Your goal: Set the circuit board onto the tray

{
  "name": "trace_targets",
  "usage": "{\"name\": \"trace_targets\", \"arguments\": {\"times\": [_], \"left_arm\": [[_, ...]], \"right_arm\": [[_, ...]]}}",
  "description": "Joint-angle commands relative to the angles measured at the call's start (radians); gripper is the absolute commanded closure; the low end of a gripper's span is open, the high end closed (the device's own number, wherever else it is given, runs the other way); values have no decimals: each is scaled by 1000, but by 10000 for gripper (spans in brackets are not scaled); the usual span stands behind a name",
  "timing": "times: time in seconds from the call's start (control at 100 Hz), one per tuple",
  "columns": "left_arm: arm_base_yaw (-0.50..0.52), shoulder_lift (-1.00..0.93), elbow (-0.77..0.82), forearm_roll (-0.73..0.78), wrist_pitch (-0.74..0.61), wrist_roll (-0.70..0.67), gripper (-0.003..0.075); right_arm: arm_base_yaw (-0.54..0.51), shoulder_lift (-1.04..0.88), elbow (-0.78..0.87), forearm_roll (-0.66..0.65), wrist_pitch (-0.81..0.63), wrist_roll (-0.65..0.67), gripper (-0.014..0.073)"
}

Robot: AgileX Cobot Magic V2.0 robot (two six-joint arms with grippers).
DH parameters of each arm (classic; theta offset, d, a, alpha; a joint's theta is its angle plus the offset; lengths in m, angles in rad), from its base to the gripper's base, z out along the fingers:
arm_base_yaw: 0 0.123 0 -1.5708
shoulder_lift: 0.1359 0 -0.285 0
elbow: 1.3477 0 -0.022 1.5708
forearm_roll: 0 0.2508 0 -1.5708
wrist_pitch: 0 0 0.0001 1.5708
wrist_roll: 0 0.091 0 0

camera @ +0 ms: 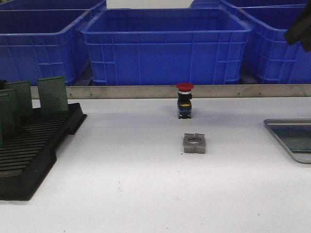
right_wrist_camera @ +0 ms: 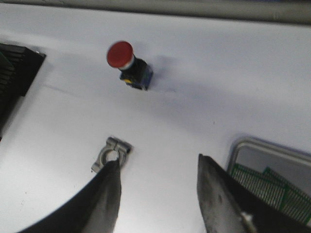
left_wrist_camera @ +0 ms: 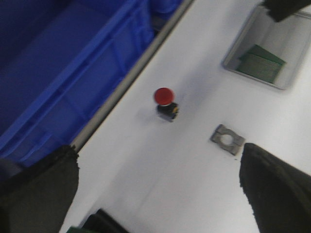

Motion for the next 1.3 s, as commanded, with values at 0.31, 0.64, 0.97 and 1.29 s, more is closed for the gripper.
{"name": "trace_targets", "arguments": {"times": [0.31, 0.64, 0.97, 1.29], "left_arm": [[127, -529, 570, -49, -646, -121, 92], [127, -857, 980, -91, -832, -121, 92], [127, -1077, 1178, -137, -912, -121, 93], [127, -1122, 1219, -137, -897, -121, 188]], "right_arm": [[150, -415, 192, -10, -367, -27, 199], [153, -763, 504, -10, -624, -61, 199], [153, -1149, 742, -9, -699, -61, 199], [153, -1272, 861, -9, -691, -61, 200]]}}
